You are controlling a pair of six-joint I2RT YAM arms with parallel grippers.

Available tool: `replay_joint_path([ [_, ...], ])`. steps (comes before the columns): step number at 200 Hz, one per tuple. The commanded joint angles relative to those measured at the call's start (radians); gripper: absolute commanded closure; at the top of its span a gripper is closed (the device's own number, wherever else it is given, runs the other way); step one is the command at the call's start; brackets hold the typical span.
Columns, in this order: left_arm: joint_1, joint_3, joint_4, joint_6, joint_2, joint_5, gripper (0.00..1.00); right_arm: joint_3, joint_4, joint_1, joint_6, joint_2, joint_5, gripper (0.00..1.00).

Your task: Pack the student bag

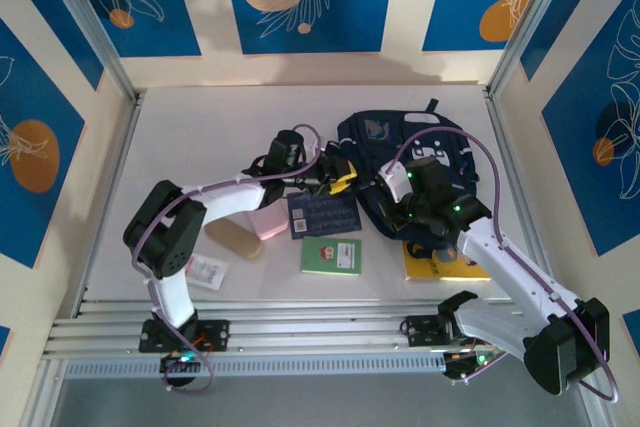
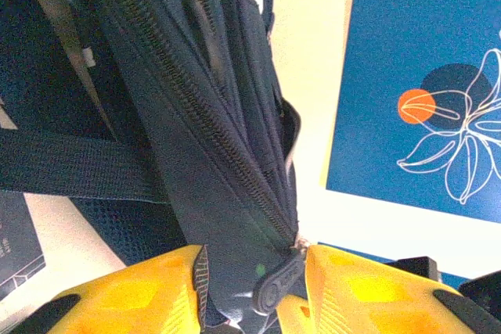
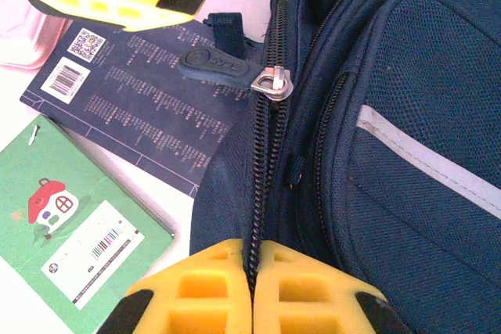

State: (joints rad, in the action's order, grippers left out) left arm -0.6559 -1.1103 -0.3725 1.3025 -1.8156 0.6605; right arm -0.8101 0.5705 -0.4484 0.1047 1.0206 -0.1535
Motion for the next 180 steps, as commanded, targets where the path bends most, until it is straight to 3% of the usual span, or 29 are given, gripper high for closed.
replay_joint_path([
  [1, -0.015, 0.001, -0.055, 0.024, 0.027, -0.013, 0.57, -0.005, -0.031, 0.005, -0.014, -0.019, 0.023, 1.00],
  [21, -0.034, -0.006, -0.057, 0.032, 0.024, -0.020, 0.49, -0.003, -0.030, 0.005, -0.015, -0.022, 0.022, 1.00],
  [52, -0.048, -0.004, -0.038, 0.024, 0.016, -0.028, 0.46, 0.000, -0.032, 0.007, -0.017, -0.030, 0.011, 1.00],
  [180, -0.104, -0.015, -0.105, 0.075, -0.048, -0.033, 0.47, 0.015, -0.040, 0.005, -0.028, -0.045, 0.015, 1.00],
])
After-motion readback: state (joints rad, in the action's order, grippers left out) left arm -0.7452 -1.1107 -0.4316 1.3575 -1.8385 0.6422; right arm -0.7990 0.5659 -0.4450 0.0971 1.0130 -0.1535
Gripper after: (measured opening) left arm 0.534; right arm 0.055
